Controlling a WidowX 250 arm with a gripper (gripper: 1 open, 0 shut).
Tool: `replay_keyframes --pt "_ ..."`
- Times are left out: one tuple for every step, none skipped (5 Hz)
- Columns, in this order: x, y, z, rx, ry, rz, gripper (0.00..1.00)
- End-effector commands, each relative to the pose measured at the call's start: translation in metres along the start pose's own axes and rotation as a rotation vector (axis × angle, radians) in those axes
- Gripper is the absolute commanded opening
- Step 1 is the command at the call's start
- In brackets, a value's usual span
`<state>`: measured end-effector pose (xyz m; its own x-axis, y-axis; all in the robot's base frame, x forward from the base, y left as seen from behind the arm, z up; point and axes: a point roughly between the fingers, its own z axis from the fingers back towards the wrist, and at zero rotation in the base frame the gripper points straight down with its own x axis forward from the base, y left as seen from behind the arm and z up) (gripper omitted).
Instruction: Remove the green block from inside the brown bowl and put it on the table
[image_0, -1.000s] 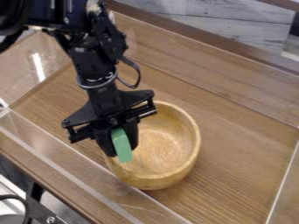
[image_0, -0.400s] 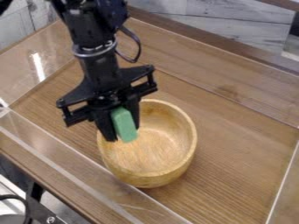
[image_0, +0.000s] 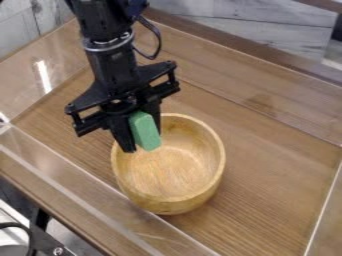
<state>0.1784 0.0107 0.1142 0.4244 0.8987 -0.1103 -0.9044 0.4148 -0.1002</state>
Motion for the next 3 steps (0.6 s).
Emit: replay_keyframes --pt "0.0069 -0.0007 0.0091 -0.027 -0.023 0.038 0.00" --pt "0.0124 -0.0025 0.0107 -0.018 -0.024 0.073 0.00" --pt "0.0148 -0.0053 0.0114 -0.016 -0.027 0.101 0.00"
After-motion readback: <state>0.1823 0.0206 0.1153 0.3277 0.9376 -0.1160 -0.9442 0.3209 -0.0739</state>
